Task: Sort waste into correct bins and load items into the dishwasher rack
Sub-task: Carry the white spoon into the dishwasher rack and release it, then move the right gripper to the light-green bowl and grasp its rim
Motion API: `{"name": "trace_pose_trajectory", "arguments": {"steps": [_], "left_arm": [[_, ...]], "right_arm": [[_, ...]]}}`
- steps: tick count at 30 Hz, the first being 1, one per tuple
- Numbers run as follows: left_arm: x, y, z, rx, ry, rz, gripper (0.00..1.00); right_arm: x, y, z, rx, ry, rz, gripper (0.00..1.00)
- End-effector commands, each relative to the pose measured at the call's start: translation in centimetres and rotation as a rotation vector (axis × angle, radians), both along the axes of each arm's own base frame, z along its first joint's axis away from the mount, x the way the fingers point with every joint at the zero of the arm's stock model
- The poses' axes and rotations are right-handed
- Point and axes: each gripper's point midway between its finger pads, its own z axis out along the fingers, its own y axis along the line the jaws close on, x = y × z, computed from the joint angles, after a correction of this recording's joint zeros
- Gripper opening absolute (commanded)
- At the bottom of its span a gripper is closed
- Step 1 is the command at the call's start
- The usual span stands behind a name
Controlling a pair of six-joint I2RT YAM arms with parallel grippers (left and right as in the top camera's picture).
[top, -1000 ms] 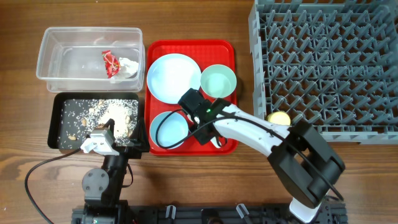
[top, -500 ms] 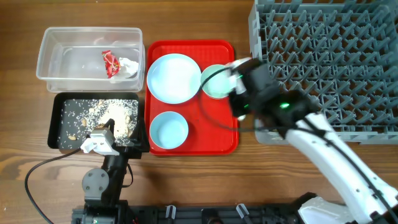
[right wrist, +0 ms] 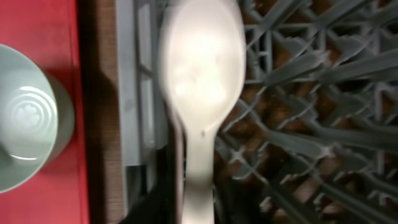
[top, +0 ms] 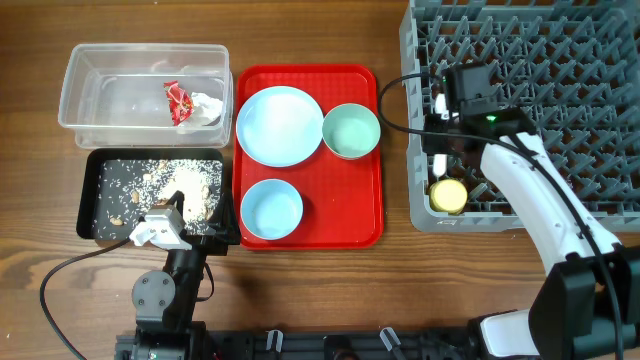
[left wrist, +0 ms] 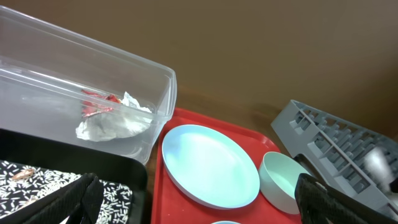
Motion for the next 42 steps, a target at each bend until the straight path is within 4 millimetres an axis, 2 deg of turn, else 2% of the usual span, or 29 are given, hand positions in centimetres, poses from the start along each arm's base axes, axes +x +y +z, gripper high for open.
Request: {"name": "trace_pose_trajectory", "arguments": {"steps": [1, 4, 6, 9, 12, 14, 18, 23, 28, 33, 35, 38, 42], "left_arm": [[0.0, 0.1, -0.2, 0.019, -0.001, 0.000, 1.00], [0.0, 0.1, -0.2, 0.019, -0.001, 0.000, 1.00], [0.0, 0.1, -0.2, 0.019, -0.001, 0.000, 1.00], [0.0, 0.1, -0.2, 0.019, -0.001, 0.000, 1.00], [0.0, 0.1, -0.2, 0.019, -0.001, 0.000, 1.00], [0.0, 0.1, -0.2, 0.019, -0.001, 0.000, 1.00], [0.0, 0.1, -0.2, 0.019, -0.001, 0.000, 1.00], [0.0, 0.1, -0.2, 0.019, -0.001, 0.000, 1.00], [0.0, 0.1, -0.2, 0.019, -0.001, 0.000, 1.00], [0.0, 0.1, -0.2, 0.019, -0.001, 0.000, 1.00], [0.0, 0.1, -0.2, 0.019, -0.001, 0.000, 1.00], [0.0, 0.1, -0.2, 0.019, -0.001, 0.000, 1.00], [0.0, 0.1, -0.2, 0.019, -0.001, 0.000, 1.00]], "right_arm": [[-0.2, 2.3, 0.2, 0.024, 0.000, 0.052, 0.43], [-0.8, 3.9, 1.9, 0.064, -0.019, 0.045, 0.46], [-1.5, 6.2, 3.9, 0.129, -0.036, 0.085, 0.47], [-3.4, 10.9, 6.2, 0.287, -0.036, 0.170, 0.48], [-5.4, 13.9, 6.3, 0.412, 0.034, 0.127, 0.48], [-6.1, 14.9, 5.3, 0.433, 0.085, 0.049, 0.46], [-5.4, 15.1, 2.8, 0.400, 0.112, -0.102, 0.47], [-3.4, 15.8, -1.4, 0.410, 0.152, -0.229, 0.49], [-2.1, 14.1, -5.0, 0.375, 0.185, -0.377, 0.49], [-1.4, 13.2, -7.0, 0.381, 0.221, -0.421, 0.46], [-1.2, 13.1, -7.7, 0.383, 0.227, -0.443, 0.40], [-1.3, 13.1, -7.9, 0.382, 0.235, -0.444, 0.27], [-1.5, 13.0, -7.9, 0.377, 0.245, -0.440, 0.15]]}}
